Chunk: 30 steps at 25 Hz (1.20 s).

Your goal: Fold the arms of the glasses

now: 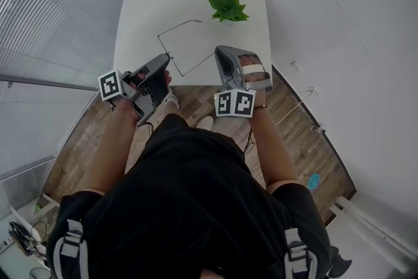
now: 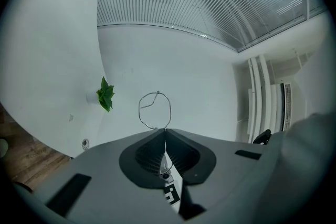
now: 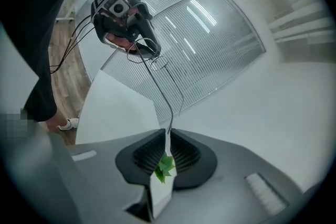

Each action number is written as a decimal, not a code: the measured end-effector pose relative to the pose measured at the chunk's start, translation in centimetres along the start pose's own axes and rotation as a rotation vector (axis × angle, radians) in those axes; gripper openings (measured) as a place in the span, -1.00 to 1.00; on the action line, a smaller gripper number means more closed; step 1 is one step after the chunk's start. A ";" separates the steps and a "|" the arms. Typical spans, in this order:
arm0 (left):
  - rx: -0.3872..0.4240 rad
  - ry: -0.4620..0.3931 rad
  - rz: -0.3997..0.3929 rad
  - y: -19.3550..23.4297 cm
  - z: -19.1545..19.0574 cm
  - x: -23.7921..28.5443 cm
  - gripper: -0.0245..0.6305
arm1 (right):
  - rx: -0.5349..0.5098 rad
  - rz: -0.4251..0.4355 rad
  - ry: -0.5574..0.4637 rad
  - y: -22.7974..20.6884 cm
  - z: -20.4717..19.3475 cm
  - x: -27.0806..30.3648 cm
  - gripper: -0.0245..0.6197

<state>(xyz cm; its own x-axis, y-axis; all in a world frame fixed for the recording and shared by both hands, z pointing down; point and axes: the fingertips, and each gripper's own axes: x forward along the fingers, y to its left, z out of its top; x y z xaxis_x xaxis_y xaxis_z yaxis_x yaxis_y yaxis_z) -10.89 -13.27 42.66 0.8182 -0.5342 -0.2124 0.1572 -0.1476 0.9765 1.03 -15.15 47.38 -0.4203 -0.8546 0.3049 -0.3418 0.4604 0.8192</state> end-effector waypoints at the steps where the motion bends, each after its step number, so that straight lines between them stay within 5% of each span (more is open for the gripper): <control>1: -0.001 0.002 -0.001 0.0 0.0 0.1 -0.89 | -0.003 0.000 0.000 -0.1 -0.1 0.0 -0.80; 30: -0.026 0.053 -0.001 0.7 -1.5 1.9 -0.89 | -0.119 0.003 -0.018 -1.2 -0.1 1.4 -0.80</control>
<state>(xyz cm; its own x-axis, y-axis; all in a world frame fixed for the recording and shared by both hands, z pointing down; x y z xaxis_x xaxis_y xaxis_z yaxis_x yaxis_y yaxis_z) -8.40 -13.08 42.99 0.8460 -0.4892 -0.2120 0.1721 -0.1258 0.9770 0.97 -16.94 46.84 -0.4369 -0.8482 0.2993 -0.2387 0.4302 0.8706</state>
